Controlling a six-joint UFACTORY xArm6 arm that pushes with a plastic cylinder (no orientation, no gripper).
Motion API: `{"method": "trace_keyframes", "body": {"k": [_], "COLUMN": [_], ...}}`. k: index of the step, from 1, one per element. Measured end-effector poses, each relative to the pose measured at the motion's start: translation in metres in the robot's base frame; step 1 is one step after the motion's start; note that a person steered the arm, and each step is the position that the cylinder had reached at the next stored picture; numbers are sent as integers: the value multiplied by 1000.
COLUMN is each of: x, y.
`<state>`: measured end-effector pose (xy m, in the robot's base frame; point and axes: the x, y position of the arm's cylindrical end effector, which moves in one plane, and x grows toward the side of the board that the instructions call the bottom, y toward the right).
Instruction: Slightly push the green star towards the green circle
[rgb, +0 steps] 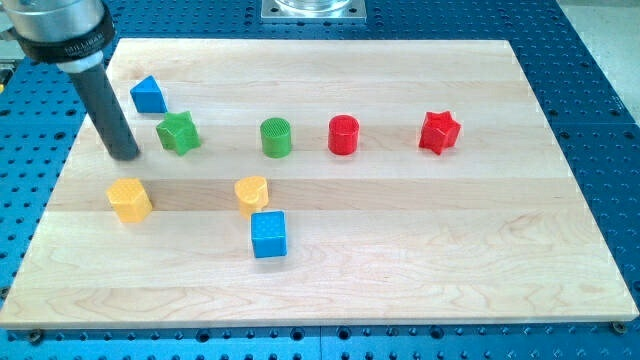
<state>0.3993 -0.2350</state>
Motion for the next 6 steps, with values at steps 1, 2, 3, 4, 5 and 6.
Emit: {"method": "trace_keyframes", "body": {"k": [1, 2, 3, 4, 5, 6], "x": [-8, -5, -5, 7, 53, 56], "y": [28, 60, 97, 75, 132, 229]}}
